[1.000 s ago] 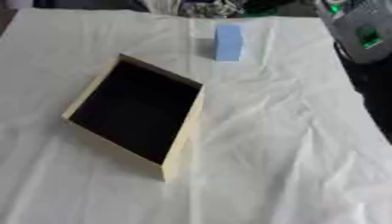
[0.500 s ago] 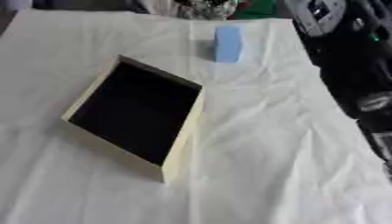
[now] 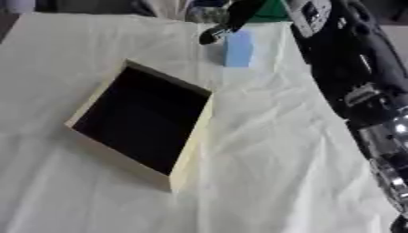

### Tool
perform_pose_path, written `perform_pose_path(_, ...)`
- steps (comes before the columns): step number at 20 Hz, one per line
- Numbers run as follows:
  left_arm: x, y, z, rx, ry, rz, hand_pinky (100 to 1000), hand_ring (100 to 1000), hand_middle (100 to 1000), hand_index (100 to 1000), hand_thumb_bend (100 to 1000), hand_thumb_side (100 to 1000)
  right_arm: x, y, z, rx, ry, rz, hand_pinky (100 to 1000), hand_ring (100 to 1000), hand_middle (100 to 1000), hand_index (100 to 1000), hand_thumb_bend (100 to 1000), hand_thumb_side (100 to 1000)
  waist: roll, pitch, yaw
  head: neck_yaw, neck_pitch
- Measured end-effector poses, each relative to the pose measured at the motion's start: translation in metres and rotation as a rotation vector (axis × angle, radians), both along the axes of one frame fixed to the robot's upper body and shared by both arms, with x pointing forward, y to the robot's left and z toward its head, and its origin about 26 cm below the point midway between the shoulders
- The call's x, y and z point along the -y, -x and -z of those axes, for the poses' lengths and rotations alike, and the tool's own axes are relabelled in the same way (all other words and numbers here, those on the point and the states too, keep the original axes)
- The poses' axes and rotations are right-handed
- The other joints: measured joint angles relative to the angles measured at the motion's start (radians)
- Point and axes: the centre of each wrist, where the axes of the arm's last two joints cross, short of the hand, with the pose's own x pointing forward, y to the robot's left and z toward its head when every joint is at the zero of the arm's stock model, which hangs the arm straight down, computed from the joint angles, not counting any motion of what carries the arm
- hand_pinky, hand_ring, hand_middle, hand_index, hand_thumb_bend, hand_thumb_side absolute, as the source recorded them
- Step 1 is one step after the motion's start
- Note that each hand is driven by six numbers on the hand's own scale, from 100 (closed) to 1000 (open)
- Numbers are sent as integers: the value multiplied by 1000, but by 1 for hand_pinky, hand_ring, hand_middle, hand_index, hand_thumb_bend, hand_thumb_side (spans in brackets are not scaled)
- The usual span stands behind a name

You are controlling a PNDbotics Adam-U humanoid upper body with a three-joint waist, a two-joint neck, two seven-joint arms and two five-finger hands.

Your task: Pick up objects on the table and place them in the box.

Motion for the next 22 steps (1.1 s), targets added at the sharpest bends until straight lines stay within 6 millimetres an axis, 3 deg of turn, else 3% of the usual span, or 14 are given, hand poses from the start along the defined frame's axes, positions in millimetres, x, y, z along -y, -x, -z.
perform_pose_path(10,-1,0,0,-1,0,-3,682,502,418,715,300,107,22,-12,8,-69,-45,24,920,963,916,957,665,361,0,0,-4,4,0)
perform_pose_path(16,-1,0,0,-1,0,-3,683,502,418,716,300,107,33,-15,15,-70,-17,64,917,966,920,962,707,286,0,0,-7,5,-1)
perform_pose_path(22,-1,0,0,-2,0,-3,683,502,417,715,299,107,38,-18,24,-79,36,103,913,967,920,960,663,275,0,1,-3,4,-6)
